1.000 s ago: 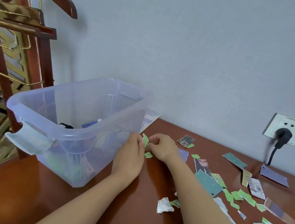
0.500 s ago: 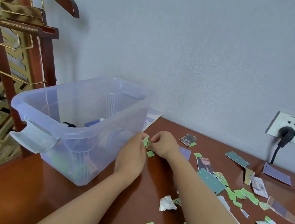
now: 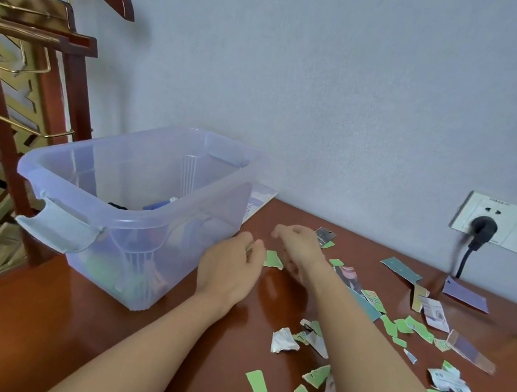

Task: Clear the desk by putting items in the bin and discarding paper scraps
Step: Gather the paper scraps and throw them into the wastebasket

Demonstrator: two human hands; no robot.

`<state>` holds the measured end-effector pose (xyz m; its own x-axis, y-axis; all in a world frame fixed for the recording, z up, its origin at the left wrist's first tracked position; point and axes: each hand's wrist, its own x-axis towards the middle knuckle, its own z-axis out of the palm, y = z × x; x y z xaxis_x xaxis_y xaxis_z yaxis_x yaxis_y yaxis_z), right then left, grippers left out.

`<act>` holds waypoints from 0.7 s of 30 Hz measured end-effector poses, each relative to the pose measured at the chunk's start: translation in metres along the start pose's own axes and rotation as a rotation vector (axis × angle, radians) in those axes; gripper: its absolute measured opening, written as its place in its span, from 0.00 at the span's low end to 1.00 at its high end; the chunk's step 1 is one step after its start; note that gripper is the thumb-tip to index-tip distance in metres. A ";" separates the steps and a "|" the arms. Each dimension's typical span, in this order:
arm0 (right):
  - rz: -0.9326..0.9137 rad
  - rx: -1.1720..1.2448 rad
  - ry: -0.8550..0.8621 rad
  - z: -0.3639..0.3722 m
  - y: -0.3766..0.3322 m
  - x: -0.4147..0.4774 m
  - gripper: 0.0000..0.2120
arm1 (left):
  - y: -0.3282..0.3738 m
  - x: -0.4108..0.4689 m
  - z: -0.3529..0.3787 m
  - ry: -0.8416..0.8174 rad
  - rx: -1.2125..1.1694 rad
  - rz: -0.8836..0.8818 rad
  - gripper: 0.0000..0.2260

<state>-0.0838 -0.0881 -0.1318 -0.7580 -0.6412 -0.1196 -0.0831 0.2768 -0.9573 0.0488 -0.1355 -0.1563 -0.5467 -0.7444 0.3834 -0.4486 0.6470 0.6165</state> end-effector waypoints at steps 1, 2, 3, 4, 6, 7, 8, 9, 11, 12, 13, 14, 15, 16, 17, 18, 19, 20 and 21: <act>-0.076 -0.192 0.038 -0.002 0.003 0.002 0.07 | 0.000 0.000 0.001 -0.006 0.022 -0.004 0.15; -0.122 -0.393 0.034 -0.003 0.005 0.002 0.05 | -0.001 0.000 0.003 -0.015 0.041 -0.006 0.13; -0.127 -0.554 -0.013 -0.004 0.008 0.002 0.07 | -0.003 0.000 0.005 -0.023 0.081 0.012 0.10; -0.102 -0.641 -0.072 -0.005 0.009 0.003 0.13 | -0.005 0.001 0.007 -0.031 0.144 0.054 0.06; -0.044 -0.658 -0.166 -0.007 0.006 0.001 0.19 | -0.009 0.003 0.012 -0.049 0.265 0.130 0.11; -0.034 -0.655 -0.204 -0.007 0.002 -0.001 0.18 | -0.011 0.004 0.013 -0.053 0.288 0.144 0.13; -0.016 -0.657 -0.231 -0.007 -0.002 -0.002 0.17 | -0.012 0.005 0.015 -0.048 0.302 0.152 0.14; 0.003 -0.665 -0.242 -0.007 -0.004 -0.002 0.18 | -0.012 0.006 0.016 -0.049 0.320 0.160 0.14; 0.039 -0.688 -0.254 -0.008 -0.007 0.000 0.15 | -0.013 0.007 0.017 -0.056 0.347 0.171 0.13; 0.055 -0.701 -0.256 -0.007 -0.008 0.001 0.11 | -0.013 0.007 0.017 -0.056 0.353 0.173 0.13; 0.064 -0.718 -0.261 -0.007 -0.009 0.002 0.07 | -0.013 0.008 0.017 -0.052 0.349 0.168 0.12; 0.071 -0.728 -0.262 -0.007 -0.010 0.002 0.06 | -0.013 0.008 0.016 -0.050 0.343 0.165 0.11; 0.074 -0.727 -0.261 -0.006 -0.010 0.001 0.06 | -0.013 0.008 0.015 -0.049 0.340 0.166 0.11; 0.075 -0.719 -0.252 -0.006 -0.010 0.001 0.07 | -0.012 0.008 0.015 -0.051 0.331 0.165 0.10; 0.073 -0.710 -0.239 -0.006 -0.009 0.001 0.06 | -0.012 0.008 0.014 -0.054 0.321 0.166 0.09; 0.060 -0.694 -0.224 -0.007 -0.008 0.000 0.06 | -0.013 0.009 0.014 -0.060 0.314 0.165 0.09; 0.052 -0.674 -0.207 -0.007 -0.005 0.000 0.09 | -0.013 0.009 0.014 -0.065 0.312 0.165 0.09; 0.034 -0.658 -0.186 -0.007 -0.003 0.000 0.09 | -0.013 0.009 0.014 -0.069 0.313 0.167 0.09; 0.020 -0.641 -0.167 -0.007 -0.001 -0.001 0.08 | -0.014 0.009 0.014 -0.072 0.320 0.169 0.10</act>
<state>-0.0874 -0.0829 -0.1291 -0.6570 -0.7196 -0.2247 -0.4775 0.6279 -0.6146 0.0398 -0.1488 -0.1710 -0.6751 -0.6163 0.4055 -0.5397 0.7873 0.2981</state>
